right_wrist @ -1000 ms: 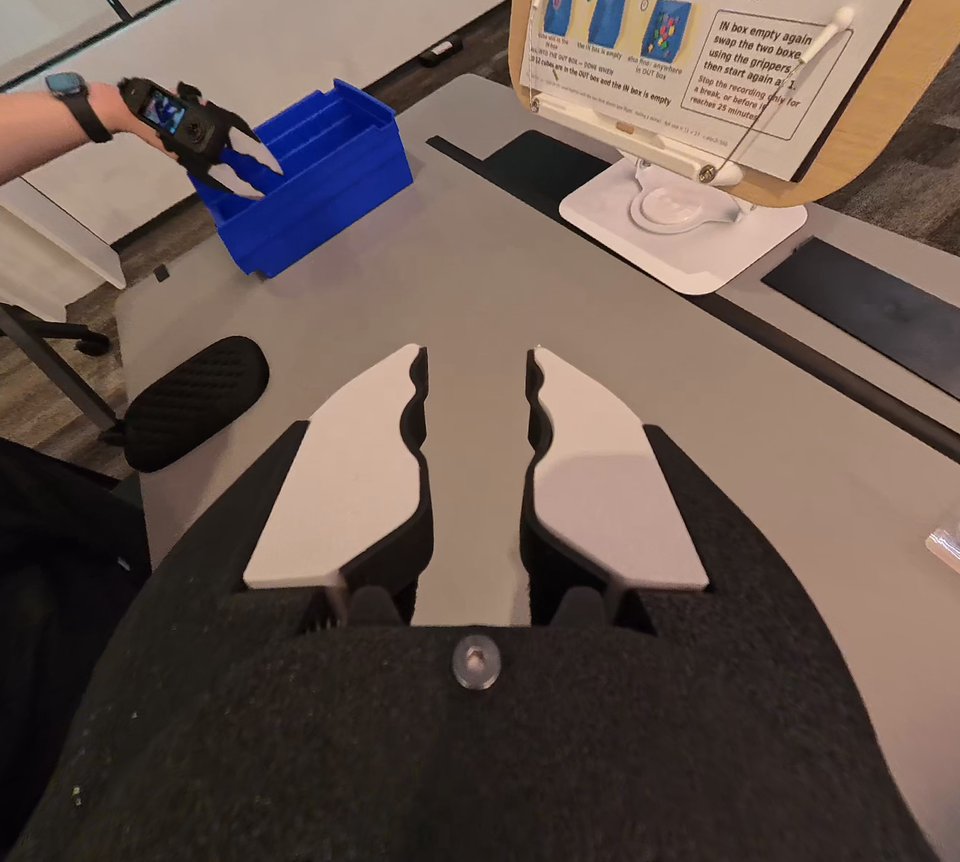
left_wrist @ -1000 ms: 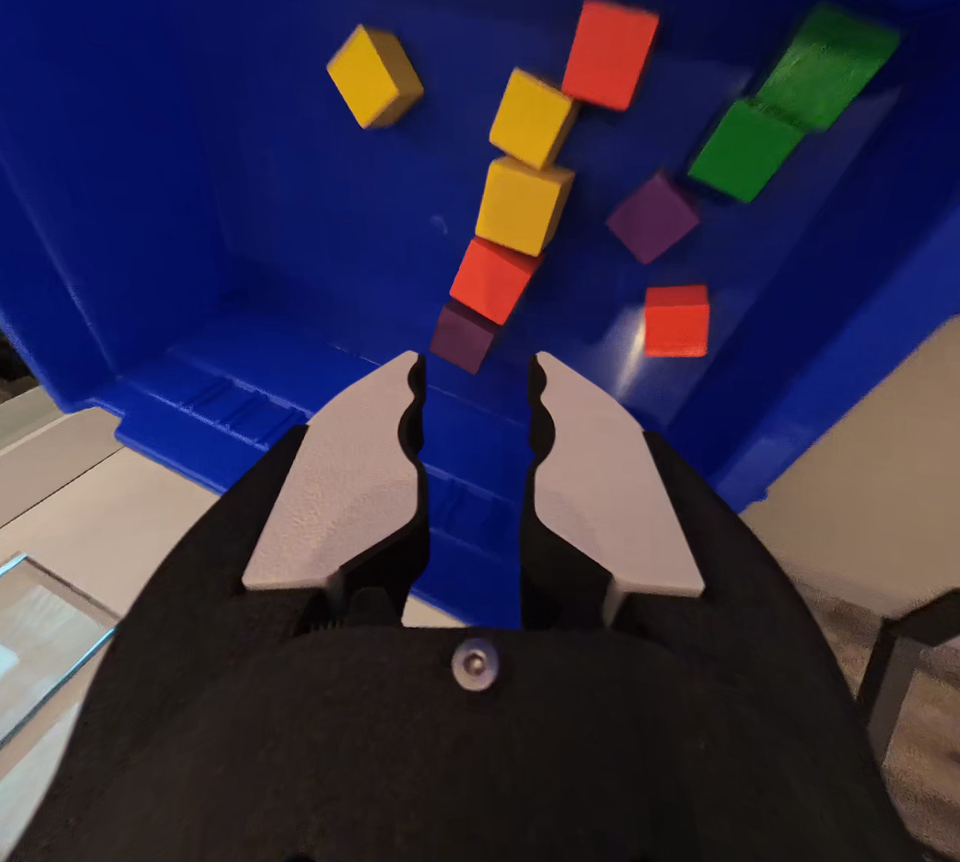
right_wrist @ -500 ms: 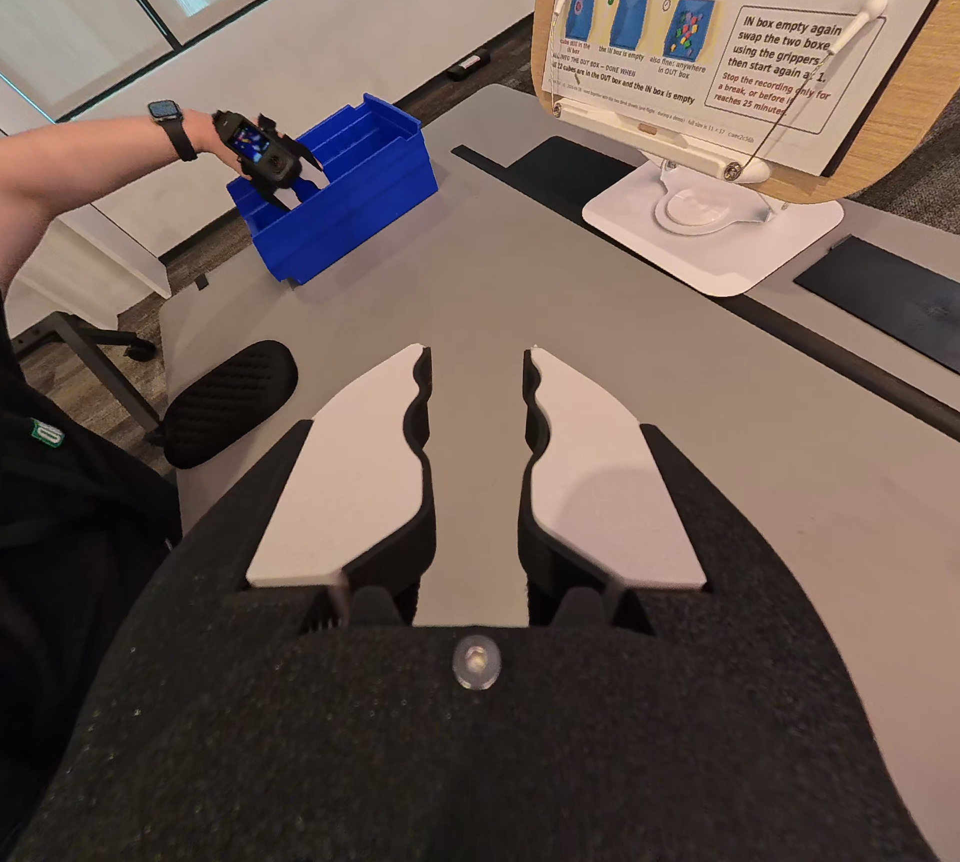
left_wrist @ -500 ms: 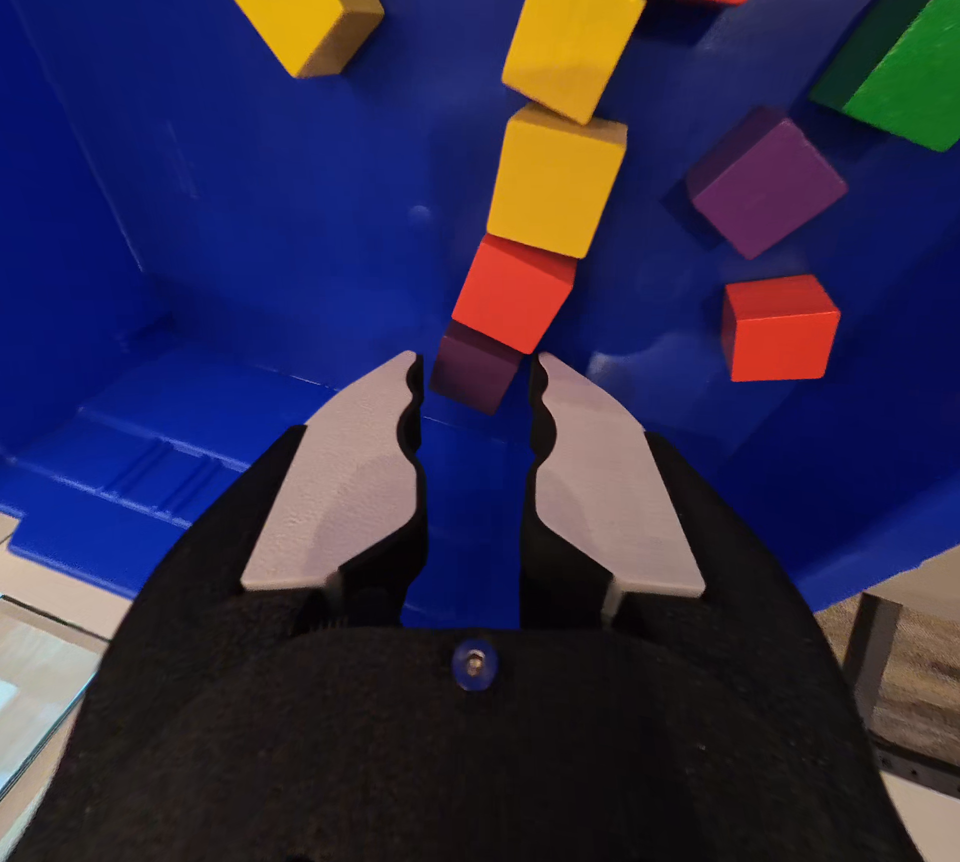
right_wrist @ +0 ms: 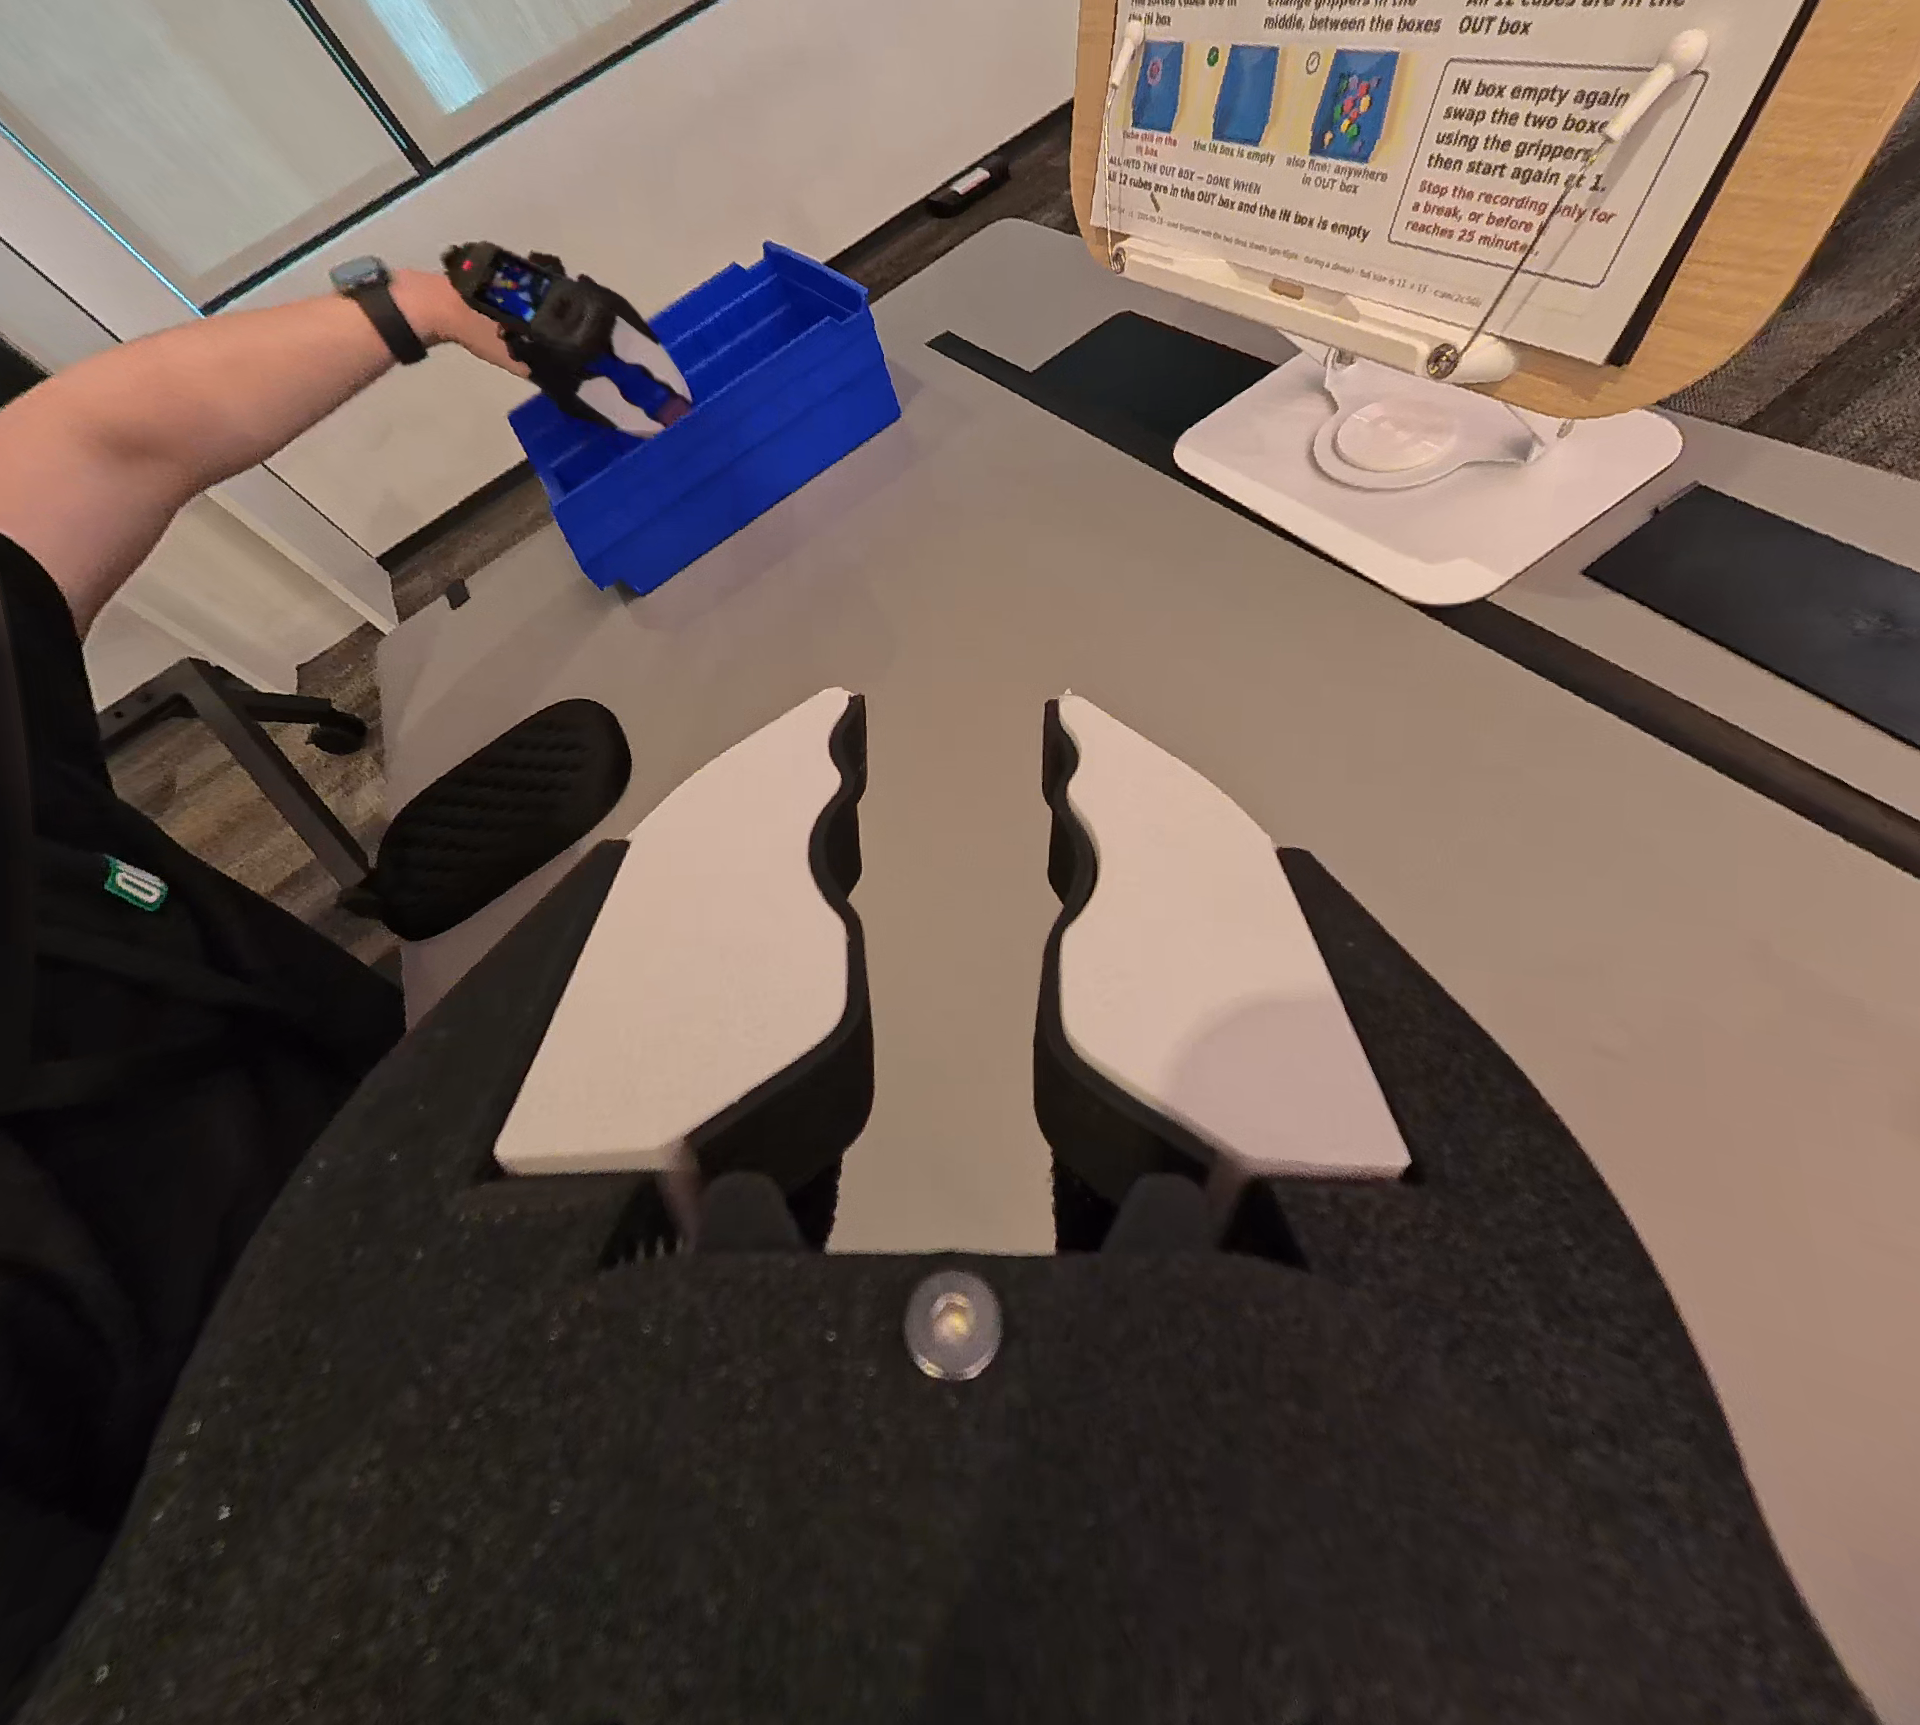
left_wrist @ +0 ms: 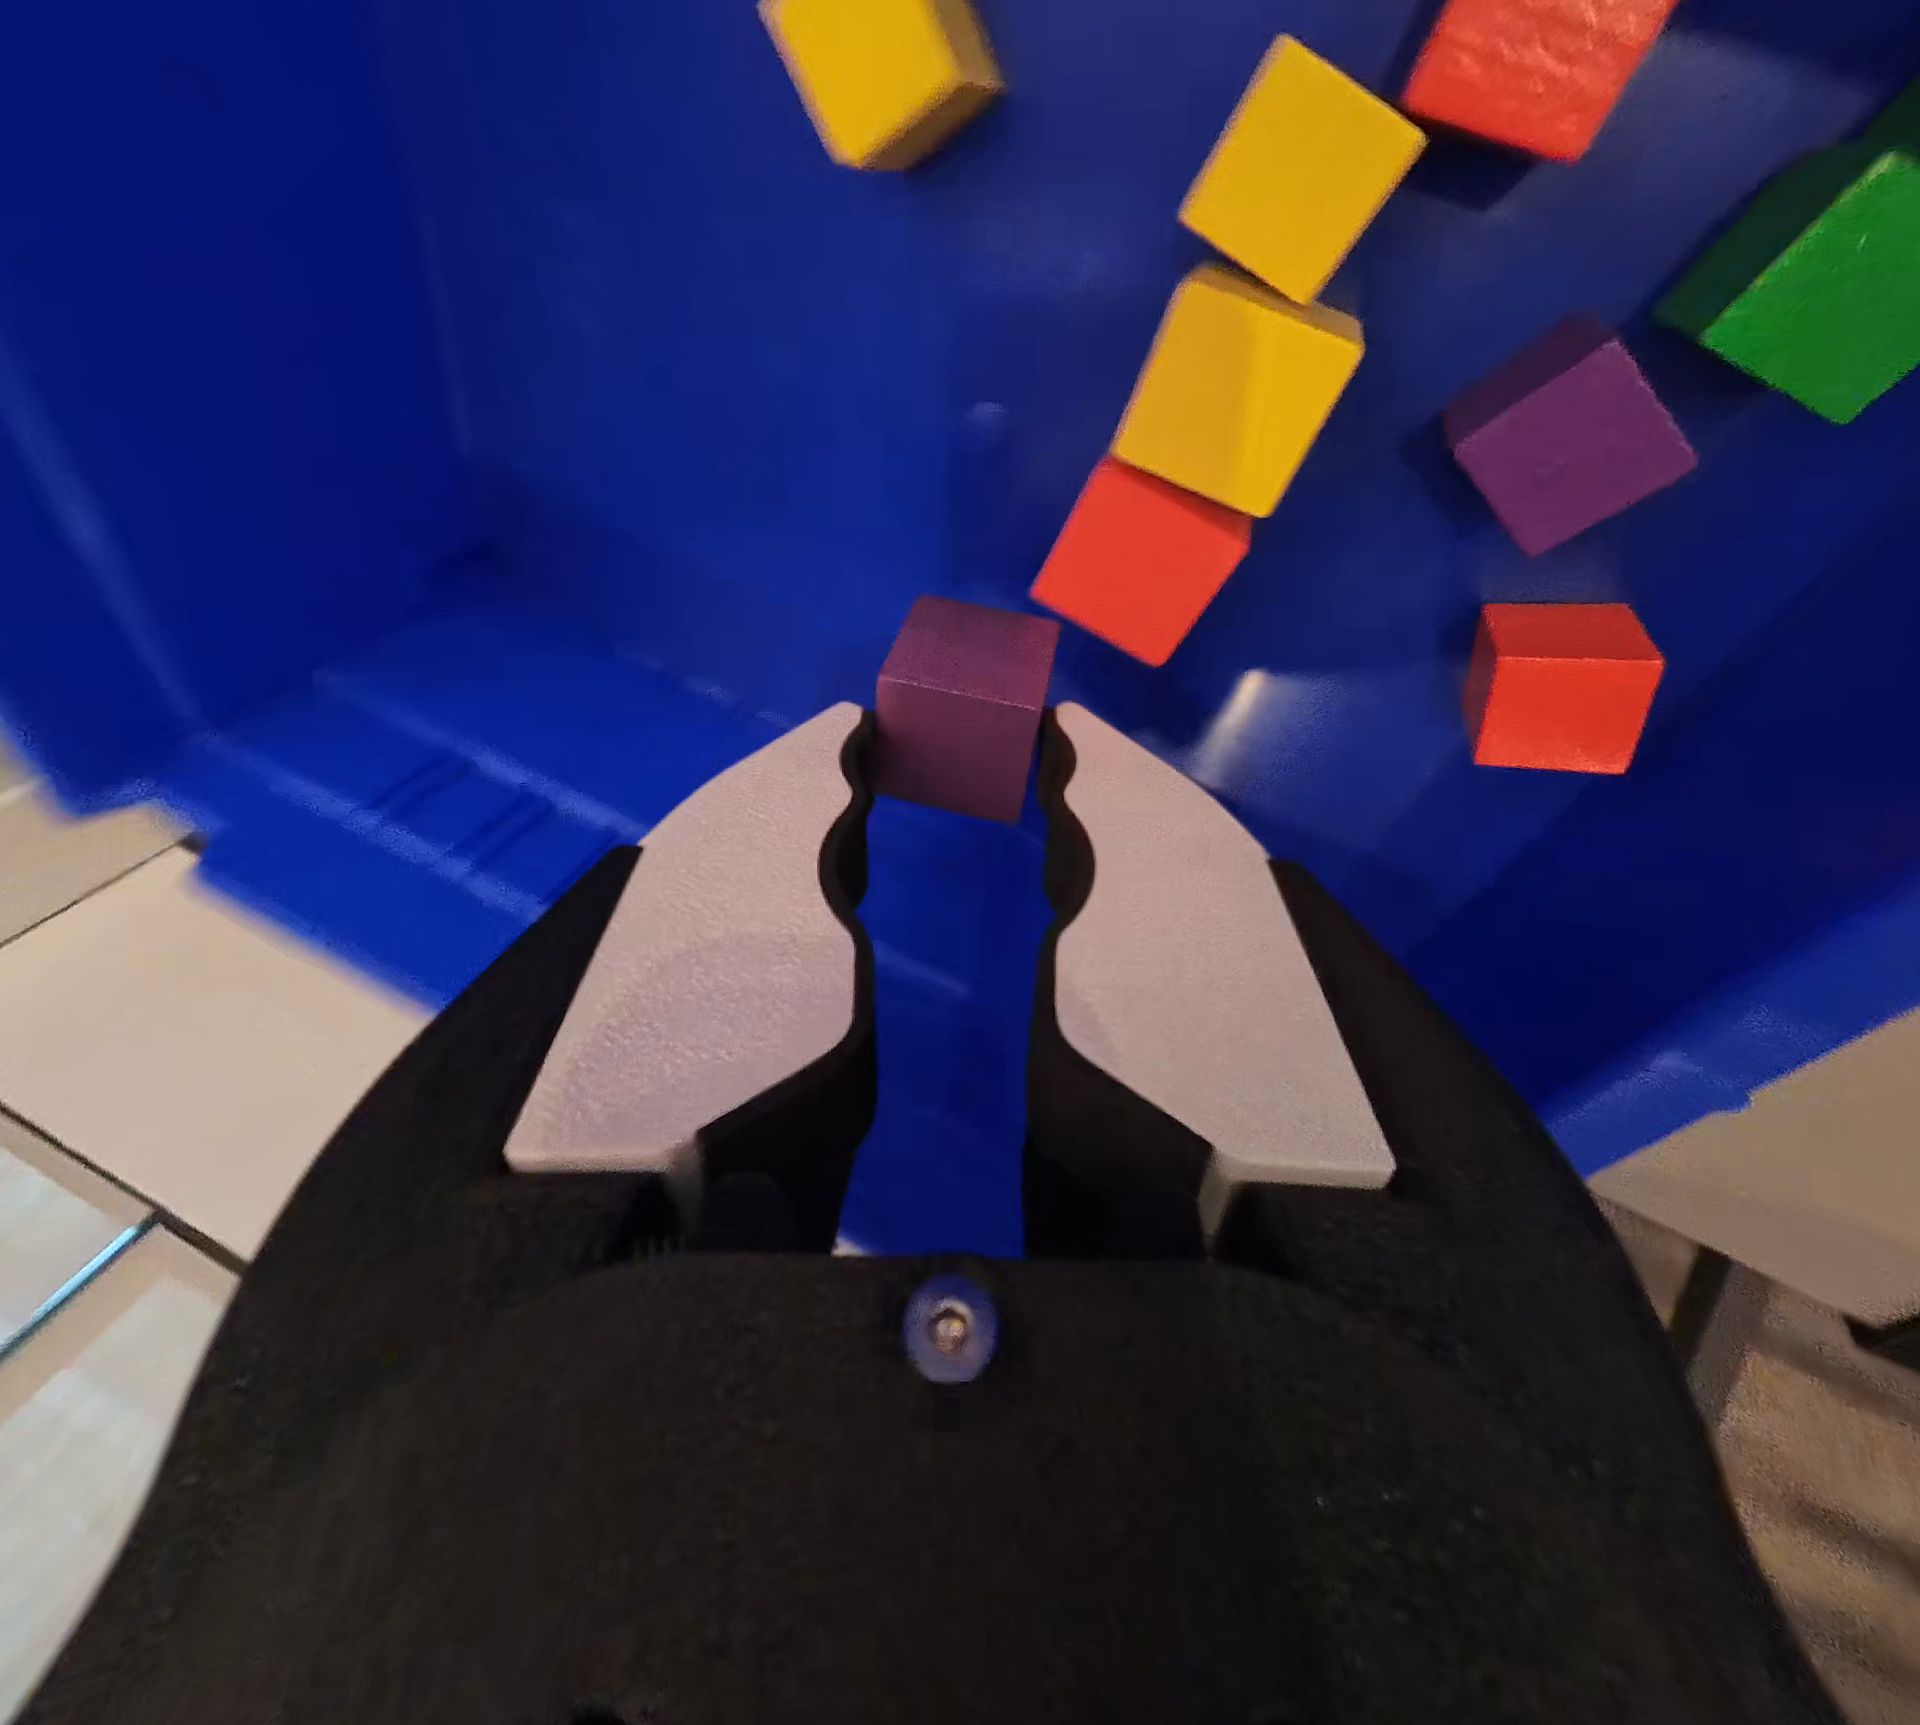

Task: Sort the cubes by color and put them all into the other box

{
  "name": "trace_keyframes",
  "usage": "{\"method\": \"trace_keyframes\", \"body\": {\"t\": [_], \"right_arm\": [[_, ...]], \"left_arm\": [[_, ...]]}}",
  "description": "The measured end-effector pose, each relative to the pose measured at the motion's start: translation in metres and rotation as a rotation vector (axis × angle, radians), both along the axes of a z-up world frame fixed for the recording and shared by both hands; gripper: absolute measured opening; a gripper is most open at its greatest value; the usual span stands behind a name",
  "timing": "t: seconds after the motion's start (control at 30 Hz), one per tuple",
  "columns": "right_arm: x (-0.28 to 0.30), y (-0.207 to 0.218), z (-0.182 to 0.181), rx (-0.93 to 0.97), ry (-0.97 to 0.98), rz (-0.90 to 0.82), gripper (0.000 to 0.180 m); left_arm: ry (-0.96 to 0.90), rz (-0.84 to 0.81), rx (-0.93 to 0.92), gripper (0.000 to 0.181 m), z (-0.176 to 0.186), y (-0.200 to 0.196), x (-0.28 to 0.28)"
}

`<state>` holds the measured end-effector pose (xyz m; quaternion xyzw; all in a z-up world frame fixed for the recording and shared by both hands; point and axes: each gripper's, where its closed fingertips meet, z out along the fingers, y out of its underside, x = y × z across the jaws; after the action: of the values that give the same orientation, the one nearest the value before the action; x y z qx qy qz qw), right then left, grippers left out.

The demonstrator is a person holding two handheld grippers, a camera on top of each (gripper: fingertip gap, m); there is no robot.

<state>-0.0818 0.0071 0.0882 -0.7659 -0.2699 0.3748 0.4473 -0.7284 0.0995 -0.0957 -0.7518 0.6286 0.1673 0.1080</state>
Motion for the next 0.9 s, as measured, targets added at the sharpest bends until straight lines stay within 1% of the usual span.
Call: {"method": "trace_keyframes", "body": {"t": [0.1,0.2,0.3,0.37,0.4,0.5,0.57,0.67,0.77,0.9], "right_arm": [[0.006,-0.002,0.009,0.023,0.035,0.002,0.031],[0.010,-0.002,0.018,0.052,0.083,0.000,0.031],[0.003,0.000,0.027,0.067,0.159,0.018,0.031],[-0.009,0.003,0.032,0.062,0.219,0.041,0.031],[-0.017,0.004,0.032,0.057,0.240,0.054,0.033],[-0.048,0.004,0.030,0.037,0.268,0.103,0.042],[-0.073,-0.005,0.031,0.005,0.316,0.176,0.047],[-0.106,-0.020,0.034,-0.074,0.415,0.278,0.050],[-0.127,-0.024,0.032,-0.145,0.468,0.313,0.056],[-0.135,-0.026,0.029,-0.195,0.499,0.335,0.058]], "left_arm": [[-0.132,0.058,0.175,0.030,0.058,0.013,0.010],[-0.319,0.062,0.338,0.029,0.126,0.017,0.048],[-0.577,-0.022,0.456,0.030,0.186,0.009,0.125],[-0.781,-0.098,0.480,0.030,0.214,-0.006,0.189],[-0.873,-0.149,0.473,0.029,0.222,-0.016,0.222],[-1.094,-0.309,0.457,0.029,0.233,-0.050,0.313],[-1.222,-0.400,0.427,0.029,0.233,-0.072,0.366],[-1.333,-0.503,0.399,0.029,0.229,-0.096,0.428],[-1.396,-0.572,0.344,0.029,0.223,-0.113,0.471],[-1.416,-0.613,0.320,0.029,0.215,-0.119,0.499]]}}
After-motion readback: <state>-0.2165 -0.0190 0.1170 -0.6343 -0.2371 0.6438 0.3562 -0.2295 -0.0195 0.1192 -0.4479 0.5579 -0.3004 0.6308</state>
